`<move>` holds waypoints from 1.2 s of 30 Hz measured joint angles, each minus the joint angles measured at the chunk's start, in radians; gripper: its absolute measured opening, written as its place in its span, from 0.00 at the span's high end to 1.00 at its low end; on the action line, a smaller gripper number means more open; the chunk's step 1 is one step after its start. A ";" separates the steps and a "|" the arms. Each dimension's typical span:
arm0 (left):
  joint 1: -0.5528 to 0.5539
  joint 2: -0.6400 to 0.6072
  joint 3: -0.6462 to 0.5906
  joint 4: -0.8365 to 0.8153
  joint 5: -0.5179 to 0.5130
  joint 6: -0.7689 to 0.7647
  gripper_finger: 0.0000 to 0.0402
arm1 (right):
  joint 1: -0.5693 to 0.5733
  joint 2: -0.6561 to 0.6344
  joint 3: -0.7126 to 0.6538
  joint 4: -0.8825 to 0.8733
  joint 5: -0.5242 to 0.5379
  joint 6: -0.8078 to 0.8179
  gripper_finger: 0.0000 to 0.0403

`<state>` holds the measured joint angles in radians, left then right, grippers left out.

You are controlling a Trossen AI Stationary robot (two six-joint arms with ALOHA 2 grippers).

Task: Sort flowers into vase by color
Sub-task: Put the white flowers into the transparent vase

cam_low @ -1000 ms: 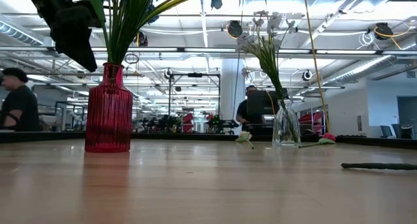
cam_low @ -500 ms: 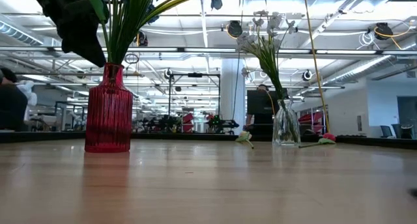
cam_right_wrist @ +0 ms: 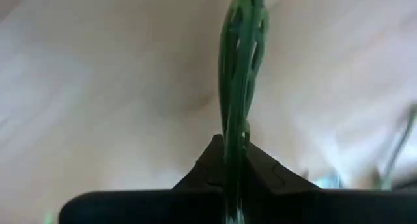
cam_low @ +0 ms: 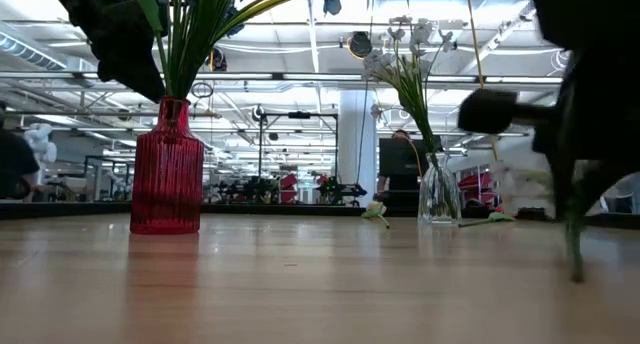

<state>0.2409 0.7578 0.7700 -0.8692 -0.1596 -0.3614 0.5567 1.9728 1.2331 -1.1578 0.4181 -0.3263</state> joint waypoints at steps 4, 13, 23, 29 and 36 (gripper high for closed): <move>0.000 0.009 0.000 -0.001 0.000 -0.026 0.70 | -0.036 -0.004 0.002 0.126 -0.078 -0.081 0.98; 0.000 0.009 0.000 -0.002 0.000 -0.026 0.70 | -0.035 -0.031 0.003 0.223 -0.108 -0.074 0.88; 0.000 0.009 0.000 0.000 -0.001 -0.026 0.70 | -0.038 -0.149 0.003 0.196 -0.103 0.059 0.70; 0.000 0.009 0.000 0.000 -0.001 -0.026 0.70 | -0.039 -0.256 0.004 0.165 -0.104 0.281 0.62; 0.000 0.009 0.000 0.001 -0.001 -0.016 0.70 | -0.040 -0.335 0.004 0.152 -0.101 1.014 0.61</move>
<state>0.2409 0.7666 0.7700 -0.8684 -0.1606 -0.3779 0.5171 1.6377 1.2373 -1.0062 0.3168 0.6880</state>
